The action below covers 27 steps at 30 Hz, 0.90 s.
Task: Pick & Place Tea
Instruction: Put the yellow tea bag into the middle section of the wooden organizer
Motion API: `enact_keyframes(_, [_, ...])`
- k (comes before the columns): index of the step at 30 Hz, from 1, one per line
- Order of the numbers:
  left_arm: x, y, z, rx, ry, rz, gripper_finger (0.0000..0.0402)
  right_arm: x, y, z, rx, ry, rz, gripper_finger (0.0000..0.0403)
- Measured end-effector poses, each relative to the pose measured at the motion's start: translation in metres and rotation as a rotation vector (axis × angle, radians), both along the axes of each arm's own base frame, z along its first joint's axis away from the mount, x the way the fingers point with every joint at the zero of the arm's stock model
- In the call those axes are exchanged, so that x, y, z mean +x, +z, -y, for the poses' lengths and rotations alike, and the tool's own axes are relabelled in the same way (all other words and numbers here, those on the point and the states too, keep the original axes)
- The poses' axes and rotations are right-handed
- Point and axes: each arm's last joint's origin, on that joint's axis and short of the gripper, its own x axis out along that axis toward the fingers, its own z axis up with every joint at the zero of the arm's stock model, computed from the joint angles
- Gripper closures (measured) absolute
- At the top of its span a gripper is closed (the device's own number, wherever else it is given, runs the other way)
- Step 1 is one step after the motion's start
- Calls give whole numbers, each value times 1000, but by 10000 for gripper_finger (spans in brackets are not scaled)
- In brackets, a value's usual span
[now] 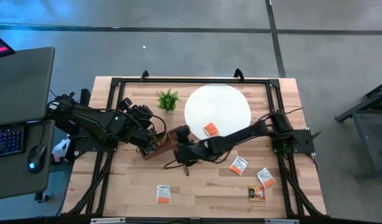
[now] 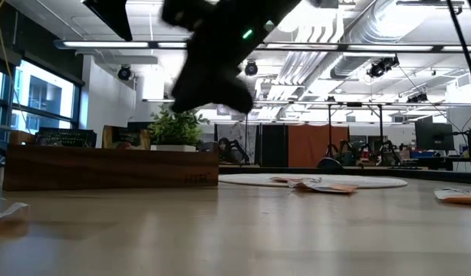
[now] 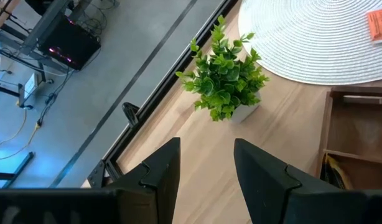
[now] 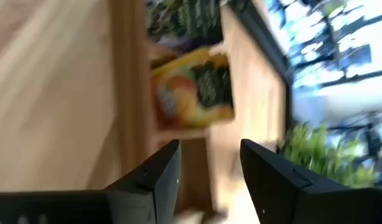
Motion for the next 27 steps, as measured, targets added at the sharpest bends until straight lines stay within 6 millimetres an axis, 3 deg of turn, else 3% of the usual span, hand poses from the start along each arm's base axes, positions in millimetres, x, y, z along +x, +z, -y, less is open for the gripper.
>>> enact_keyframes(8, [0, 0, 0, -2, 0, 3, 254, -75, 44, -27, 341, -145, -254, 267])
enact_keyframes(14, [0, 0, 0, -6, 0, 5, 254, -126, 62, -50, 736, -474, -443, 261])
enact_keyframes(17, [1, 0, 0, -8, 2, 9, 254, -143, 60, -64, 831, -612, -560, 246])
enact_keyframes(20, [1, 0, 0, -10, 7, 14, 254, -157, 47, -77, 826, -589, -663, 228])
enact_keyframes(27, [1, 0, 0, -10, 8, 15, 254, -190, -11, -90, 905, -616, -924, 196])
